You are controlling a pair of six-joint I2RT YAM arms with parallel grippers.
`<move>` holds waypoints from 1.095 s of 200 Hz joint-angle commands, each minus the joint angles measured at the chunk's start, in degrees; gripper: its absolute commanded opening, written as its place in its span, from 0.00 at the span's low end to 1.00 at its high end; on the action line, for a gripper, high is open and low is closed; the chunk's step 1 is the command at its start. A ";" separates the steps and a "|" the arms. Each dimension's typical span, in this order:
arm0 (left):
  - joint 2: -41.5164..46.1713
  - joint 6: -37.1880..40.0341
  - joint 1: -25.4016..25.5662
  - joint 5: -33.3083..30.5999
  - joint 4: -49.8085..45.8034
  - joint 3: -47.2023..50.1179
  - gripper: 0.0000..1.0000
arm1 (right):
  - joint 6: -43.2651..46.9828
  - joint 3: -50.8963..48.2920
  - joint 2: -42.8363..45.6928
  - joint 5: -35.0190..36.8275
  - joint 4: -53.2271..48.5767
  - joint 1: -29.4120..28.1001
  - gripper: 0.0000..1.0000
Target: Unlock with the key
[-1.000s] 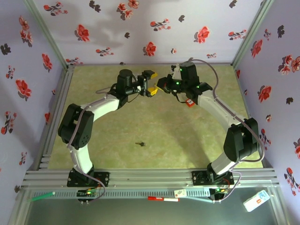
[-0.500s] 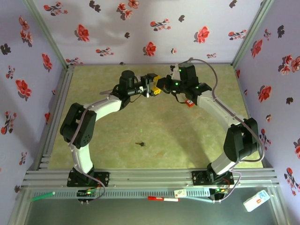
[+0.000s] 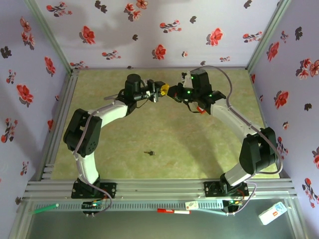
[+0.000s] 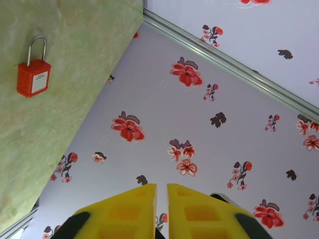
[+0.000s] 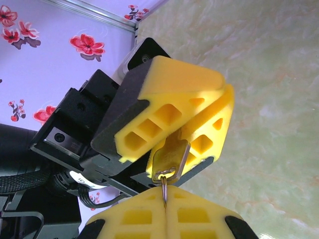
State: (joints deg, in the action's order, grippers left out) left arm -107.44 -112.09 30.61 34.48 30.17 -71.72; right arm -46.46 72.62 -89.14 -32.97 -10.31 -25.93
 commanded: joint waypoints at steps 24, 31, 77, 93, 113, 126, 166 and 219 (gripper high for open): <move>0.71 9.61 -1.15 1.69 -10.52 -1.60 0.04 | 1.28 0.00 0.66 -0.50 1.82 -0.43 0.00; 1.02 11.06 -1.34 1.57 -12.55 -1.87 0.03 | 1.27 0.14 0.46 -0.60 1.86 -0.43 0.00; 1.13 16.68 -1.78 -1.08 -13.54 -4.30 0.00 | -4.30 -0.98 -0.28 -2.65 7.58 -0.20 0.27; 1.87 19.98 -2.13 -4.16 -8.33 -4.07 0.00 | -18.28 -6.26 0.37 -3.13 23.47 1.14 0.53; 1.63 23.11 -2.08 -6.09 2.65 -4.12 0.00 | -30.88 -9.47 -0.49 -1.80 36.49 2.79 0.58; 1.27 23.93 -2.09 -7.05 7.06 -4.08 0.00 | -35.50 -10.32 -1.24 -1.14 42.30 2.91 0.58; -0.99 23.32 -1.94 -7.01 15.39 -5.62 0.00 | -37.37 -11.00 -2.47 -0.65 45.64 2.64 0.55; -2.06 22.05 -0.95 -6.00 17.20 -6.54 0.00 | -38.22 -12.39 -4.27 -0.38 50.38 2.24 0.50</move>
State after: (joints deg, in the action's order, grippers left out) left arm -107.96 -90.67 28.91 28.25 43.11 -76.38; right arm -82.85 61.36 -91.96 -34.20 34.59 -23.27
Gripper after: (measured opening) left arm 0.064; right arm 0.510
